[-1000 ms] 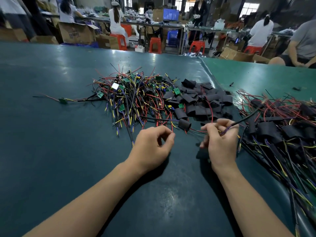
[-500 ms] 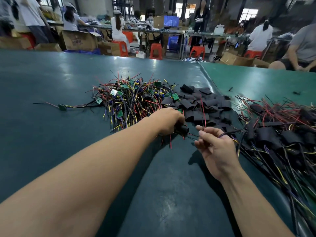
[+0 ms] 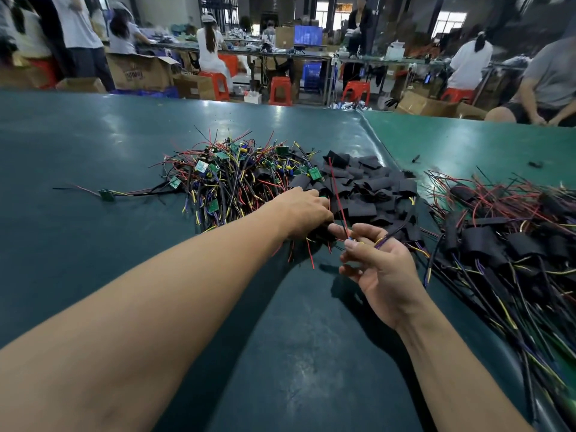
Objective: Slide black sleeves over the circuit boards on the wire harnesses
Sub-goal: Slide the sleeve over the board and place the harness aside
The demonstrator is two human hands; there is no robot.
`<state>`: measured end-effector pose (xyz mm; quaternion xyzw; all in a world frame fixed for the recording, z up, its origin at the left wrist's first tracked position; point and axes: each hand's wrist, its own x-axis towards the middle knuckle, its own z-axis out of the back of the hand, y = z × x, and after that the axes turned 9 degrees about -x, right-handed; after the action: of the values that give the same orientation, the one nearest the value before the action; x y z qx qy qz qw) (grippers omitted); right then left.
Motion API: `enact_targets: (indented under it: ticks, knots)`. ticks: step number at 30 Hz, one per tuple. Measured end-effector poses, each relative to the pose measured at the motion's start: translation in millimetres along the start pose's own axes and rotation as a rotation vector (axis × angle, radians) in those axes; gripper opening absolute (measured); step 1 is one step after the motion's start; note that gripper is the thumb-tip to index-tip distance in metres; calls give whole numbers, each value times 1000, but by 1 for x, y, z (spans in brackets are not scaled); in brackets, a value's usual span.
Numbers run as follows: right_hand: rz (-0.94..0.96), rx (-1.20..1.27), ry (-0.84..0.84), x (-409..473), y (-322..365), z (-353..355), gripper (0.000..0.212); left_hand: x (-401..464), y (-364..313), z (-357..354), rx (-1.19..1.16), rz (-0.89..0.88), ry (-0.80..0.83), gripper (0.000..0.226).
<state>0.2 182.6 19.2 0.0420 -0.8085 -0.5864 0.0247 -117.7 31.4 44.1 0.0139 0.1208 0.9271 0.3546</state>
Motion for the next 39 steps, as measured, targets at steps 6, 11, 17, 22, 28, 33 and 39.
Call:
enact_targets:
  ticks: [6,11,17,22,28,33,39]
  knots:
    - [37,63,-73,3,2,4,23,-13,1,9,-305,124,-291,28]
    - [93,-48,-200,9,-3,4,19,-78,-23,3,-383,137,-679,13]
    - [159,-399,-187,7,-17,0,18,-160,-47,-42,-478,284,-542,20]
    - [166,-458,-197,5,-18,4,11,-183,-28,-47,-734,218,-427,46]
    - [171,-489,-156,6,-21,4,18,-175,-23,-48,-775,303,-459,60]
    - [179,-488,-146,5,-22,4,19,-168,-23,-56,-804,321,-501,32]
    - [190,-532,-168,4,-22,2,14,-161,-24,-52,-835,382,-712,30]
